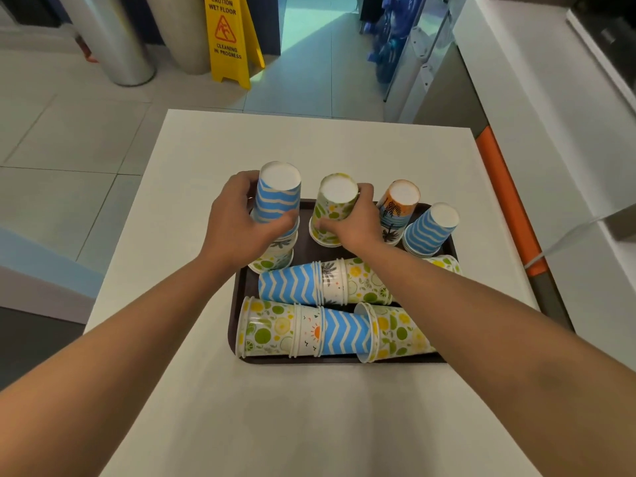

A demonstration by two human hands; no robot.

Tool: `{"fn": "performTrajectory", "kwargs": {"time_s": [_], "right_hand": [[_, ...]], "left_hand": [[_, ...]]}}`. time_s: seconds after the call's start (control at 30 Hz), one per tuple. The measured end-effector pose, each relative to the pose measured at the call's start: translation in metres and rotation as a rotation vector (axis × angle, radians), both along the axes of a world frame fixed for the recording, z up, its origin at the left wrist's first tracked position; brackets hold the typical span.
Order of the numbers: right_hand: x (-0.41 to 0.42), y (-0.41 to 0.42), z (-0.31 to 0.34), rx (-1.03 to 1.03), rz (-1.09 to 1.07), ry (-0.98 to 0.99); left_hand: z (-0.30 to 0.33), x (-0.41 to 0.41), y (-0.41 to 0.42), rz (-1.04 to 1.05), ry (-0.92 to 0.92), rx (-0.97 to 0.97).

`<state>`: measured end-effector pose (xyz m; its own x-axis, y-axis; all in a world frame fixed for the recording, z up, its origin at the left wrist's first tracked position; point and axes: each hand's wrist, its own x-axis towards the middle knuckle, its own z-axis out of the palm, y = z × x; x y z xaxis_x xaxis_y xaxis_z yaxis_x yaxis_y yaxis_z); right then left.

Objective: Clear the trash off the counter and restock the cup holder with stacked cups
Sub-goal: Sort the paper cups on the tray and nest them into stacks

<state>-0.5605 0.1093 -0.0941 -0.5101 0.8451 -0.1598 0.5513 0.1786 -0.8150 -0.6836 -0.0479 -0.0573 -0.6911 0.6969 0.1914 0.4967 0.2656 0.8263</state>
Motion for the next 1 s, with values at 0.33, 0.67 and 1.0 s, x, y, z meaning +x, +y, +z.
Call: {"fn": "performTrajectory", "kwargs": {"time_s": [0.33,0.67,1.0], "right_hand": [[0.002,-0.044,0.044,0.254,0.22,0.292],[-0.041,-0.041,0.04,-0.006,0.351,0.175],[-0.053,-0.019,0.041,-0.09,0.304,0.149]], "left_hand": [[0.006,-0.009,0.002,-0.02,-0.128,0.05],[0.006,-0.028,-0.009,-0.112,-0.327,-0.018],[-0.046,-0.024,-0.02,-0.132,-0.268,-0.39]]}}
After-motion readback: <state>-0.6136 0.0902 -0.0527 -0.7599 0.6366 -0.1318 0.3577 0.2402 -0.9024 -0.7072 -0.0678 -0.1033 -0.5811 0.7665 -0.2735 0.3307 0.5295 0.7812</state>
